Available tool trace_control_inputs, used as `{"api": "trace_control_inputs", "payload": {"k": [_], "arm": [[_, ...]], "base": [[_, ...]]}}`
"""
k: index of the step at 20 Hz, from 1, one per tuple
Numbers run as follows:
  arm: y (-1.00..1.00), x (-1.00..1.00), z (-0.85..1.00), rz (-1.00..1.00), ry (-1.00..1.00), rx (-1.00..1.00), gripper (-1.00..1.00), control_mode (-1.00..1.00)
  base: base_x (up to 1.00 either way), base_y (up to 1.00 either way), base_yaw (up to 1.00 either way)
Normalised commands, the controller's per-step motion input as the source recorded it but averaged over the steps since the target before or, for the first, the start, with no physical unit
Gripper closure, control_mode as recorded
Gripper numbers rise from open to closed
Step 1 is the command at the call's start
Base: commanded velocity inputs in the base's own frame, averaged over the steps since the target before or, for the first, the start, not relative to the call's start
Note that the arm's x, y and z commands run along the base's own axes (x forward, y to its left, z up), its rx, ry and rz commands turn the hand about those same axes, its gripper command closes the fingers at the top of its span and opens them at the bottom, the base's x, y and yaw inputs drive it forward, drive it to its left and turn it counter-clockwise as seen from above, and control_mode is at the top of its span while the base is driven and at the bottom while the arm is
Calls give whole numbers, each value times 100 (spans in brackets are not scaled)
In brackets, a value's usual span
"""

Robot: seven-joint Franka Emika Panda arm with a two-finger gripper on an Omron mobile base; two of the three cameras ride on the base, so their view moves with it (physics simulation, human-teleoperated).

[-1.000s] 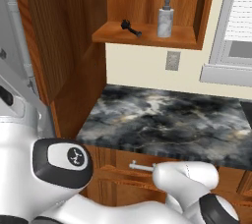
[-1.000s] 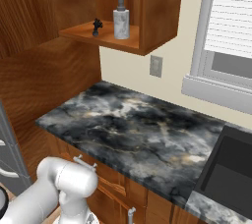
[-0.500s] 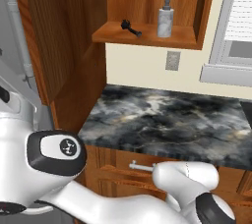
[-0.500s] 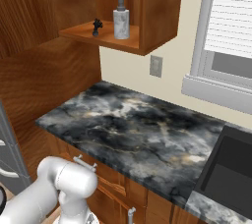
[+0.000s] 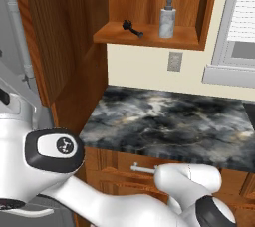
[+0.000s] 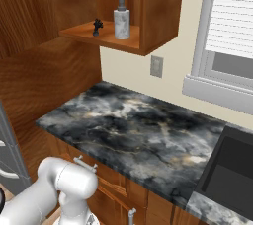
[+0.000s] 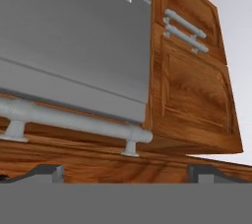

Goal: Pick up the dish brush and soap dispenser from the sink, and place them back in the cabinet, and close the cabinet door.

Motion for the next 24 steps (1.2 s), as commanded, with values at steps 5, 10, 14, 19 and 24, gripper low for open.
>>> {"api": "trace_control_inputs", "payload": {"k": [5,10,14,19,24], "arm": [[14,21,-8,0,-1,0,-100,-100],[7,22,-5,0,0,0,-100,-100],[0,13,-19,0,-2,0,-100,-100],[0,4,-12,0,-5,2,-100,-100],[0,0,-10,0,-11,4,-100,-100]], "base": [[0,0,0],[0,0,0],[0,0,0],[0,0,0],[0,0,0]]}}
